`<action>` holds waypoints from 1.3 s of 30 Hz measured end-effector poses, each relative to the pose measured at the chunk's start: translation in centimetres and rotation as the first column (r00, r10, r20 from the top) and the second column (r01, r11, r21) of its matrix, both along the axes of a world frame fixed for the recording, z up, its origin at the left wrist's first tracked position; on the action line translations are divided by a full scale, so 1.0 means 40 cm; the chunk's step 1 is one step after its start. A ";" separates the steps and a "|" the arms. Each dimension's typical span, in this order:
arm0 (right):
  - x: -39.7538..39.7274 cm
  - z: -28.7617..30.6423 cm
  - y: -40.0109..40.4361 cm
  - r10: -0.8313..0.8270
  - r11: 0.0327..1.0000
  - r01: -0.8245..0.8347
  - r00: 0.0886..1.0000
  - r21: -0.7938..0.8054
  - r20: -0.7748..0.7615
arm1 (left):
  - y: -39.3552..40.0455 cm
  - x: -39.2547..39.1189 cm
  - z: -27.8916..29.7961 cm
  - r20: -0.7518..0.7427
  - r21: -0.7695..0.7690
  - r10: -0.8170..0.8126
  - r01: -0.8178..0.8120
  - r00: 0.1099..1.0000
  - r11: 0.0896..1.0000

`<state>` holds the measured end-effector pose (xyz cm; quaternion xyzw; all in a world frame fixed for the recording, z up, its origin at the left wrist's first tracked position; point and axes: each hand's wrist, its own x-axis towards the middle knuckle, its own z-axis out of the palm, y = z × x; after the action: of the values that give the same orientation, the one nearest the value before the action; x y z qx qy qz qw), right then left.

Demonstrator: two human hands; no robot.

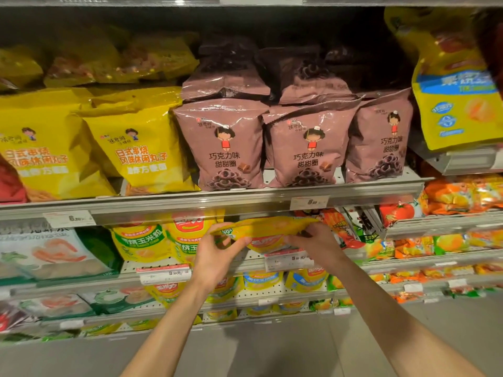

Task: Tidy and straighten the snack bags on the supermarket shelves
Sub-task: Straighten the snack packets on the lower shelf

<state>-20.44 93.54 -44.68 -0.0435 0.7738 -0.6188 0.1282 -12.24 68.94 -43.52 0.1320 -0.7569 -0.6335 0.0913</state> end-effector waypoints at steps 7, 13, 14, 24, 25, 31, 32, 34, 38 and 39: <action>-0.010 -0.055 -0.016 -0.100 0.995 0.099 0.994 0.033 0.045 | 0.044 -0.062 -0.049 0.016 0.075 0.063 -0.064 0.998 0.995; 0.011 -0.070 -0.041 -0.136 0.989 0.137 0.991 -0.048 0.010 | 0.075 -0.079 -0.078 0.009 0.127 0.046 -0.047 0.999 0.991; 0.010 -0.075 -0.045 -0.145 0.988 0.145 0.989 -0.051 0.007 | 0.079 -0.079 -0.084 0.011 0.115 0.038 -0.039 0.999 0.993; -0.014 -0.105 -0.058 -0.136 0.987 0.137 0.991 -0.084 0.014 | 0.080 -0.098 -0.099 -0.002 -0.001 0.094 -0.094 0.996 0.996; -0.015 -0.106 -0.057 -0.137 0.988 0.138 0.990 -0.073 0.018 | 0.082 -0.101 -0.103 0.013 -0.008 0.094 -0.094 0.996 0.996; -0.021 -0.129 -0.055 -0.131 0.990 0.131 0.991 -0.058 0.007 | 0.093 -0.122 -0.118 0.042 -0.053 0.071 -0.069 0.997 0.996; -0.022 -0.134 -0.056 -0.141 0.988 0.141 0.990 -0.056 0.004 | 0.092 -0.126 -0.122 0.048 -0.060 0.075 -0.072 0.996 0.996; -0.025 -0.147 -0.059 -0.162 0.985 0.162 0.987 -0.052 0.009 | 0.092 -0.133 -0.130 0.067 -0.087 0.092 -0.086 0.994 0.993; -0.036 -0.176 -0.067 -0.164 0.985 0.165 0.986 -0.042 0.030 | 0.094 -0.146 -0.145 0.076 -0.121 0.113 -0.103 0.991 0.987; -0.038 -0.180 -0.069 -0.167 0.985 0.168 0.985 -0.039 0.033 | 0.094 -0.148 -0.147 0.075 -0.119 0.116 -0.107 0.990 0.987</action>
<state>-21.96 90.76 -51.86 0.0284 0.7596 -0.6440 0.0862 -18.17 72.71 -49.38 0.1946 -0.7865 -0.5770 0.1030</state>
